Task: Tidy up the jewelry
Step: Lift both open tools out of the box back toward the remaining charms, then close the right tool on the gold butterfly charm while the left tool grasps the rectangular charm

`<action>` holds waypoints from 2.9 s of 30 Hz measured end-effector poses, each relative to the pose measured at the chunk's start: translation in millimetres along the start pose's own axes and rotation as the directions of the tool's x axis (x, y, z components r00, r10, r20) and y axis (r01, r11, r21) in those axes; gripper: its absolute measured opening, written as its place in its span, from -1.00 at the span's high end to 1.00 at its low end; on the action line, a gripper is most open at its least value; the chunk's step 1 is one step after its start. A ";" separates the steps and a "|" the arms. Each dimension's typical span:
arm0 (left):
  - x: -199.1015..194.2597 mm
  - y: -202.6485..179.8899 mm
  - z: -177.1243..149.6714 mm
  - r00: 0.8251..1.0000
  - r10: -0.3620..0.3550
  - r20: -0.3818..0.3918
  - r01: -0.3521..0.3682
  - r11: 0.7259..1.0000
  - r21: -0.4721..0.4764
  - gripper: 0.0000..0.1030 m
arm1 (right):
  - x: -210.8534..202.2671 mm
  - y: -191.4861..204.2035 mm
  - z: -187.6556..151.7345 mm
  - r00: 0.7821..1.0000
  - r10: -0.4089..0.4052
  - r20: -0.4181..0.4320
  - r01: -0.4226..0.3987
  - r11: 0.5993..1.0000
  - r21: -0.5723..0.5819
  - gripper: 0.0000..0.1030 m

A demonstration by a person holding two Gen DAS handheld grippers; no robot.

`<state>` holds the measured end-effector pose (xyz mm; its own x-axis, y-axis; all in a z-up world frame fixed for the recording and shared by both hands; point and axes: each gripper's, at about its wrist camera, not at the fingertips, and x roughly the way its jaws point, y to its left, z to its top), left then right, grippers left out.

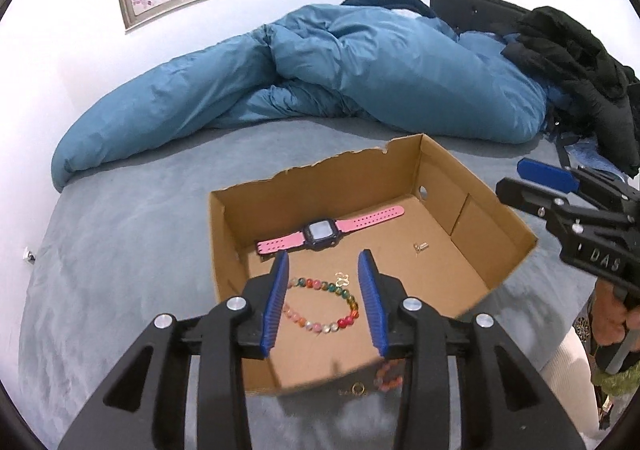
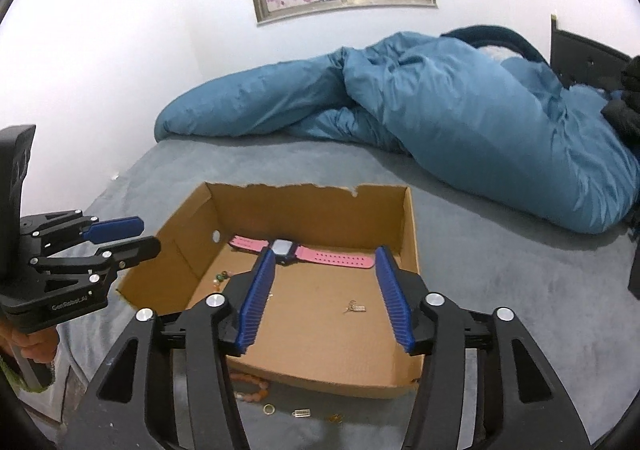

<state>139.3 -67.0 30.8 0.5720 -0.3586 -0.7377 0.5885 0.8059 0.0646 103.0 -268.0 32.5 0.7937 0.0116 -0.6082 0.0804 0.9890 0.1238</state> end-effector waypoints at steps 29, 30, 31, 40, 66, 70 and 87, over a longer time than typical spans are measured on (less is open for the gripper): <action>-43.9 -3.4 -78.5 1.000 -0.031 -0.004 0.031 0.999 -0.024 0.27 | -37.5 50.1 -52.5 0.996 0.089 -0.028 -0.091 0.991 -0.098 -0.12; -43.5 -3.2 -79.8 0.999 -0.033 -0.005 0.032 0.999 -0.025 0.27 | -37.5 50.6 -54.8 0.995 0.091 -0.032 -0.094 0.991 -0.098 -0.12; -42.6 -3.0 -81.3 0.999 -0.033 -0.007 0.033 0.999 -0.026 0.27 | -37.5 51.2 -57.0 0.995 0.094 -0.034 -0.097 0.990 -0.098 -0.12; -35.0 -5.4 -93.0 0.999 -0.031 -0.024 0.031 0.999 -0.018 0.27 | -34.2 55.6 -76.5 0.991 0.115 -0.066 -0.121 0.988 -0.098 -0.12; 11.6 -13.2 -147.9 0.994 -0.050 -0.098 0.056 0.997 0.057 0.27 | -5.4 34.5 -135.3 0.972 0.076 -0.224 -0.108 0.985 -0.136 -0.18; 23.4 -15.8 -151.3 0.994 -0.058 -0.097 0.066 0.994 0.086 0.27 | 5.4 30.7 -142.2 0.966 0.076 -0.248 -0.111 0.985 -0.130 -0.18; 61.3 -18.5 -158.4 0.986 -0.102 -0.132 0.115 0.989 0.091 0.27 | 61.3 -11.0 -146.1 0.943 0.024 -0.332 -0.065 0.992 -0.111 0.39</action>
<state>72.9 -29.3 -122.1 0.4280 -0.3737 -0.8229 0.6999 0.7131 0.0402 62.7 -256.7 -120.7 0.5503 0.0840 -0.8308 -0.0388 0.9964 0.0750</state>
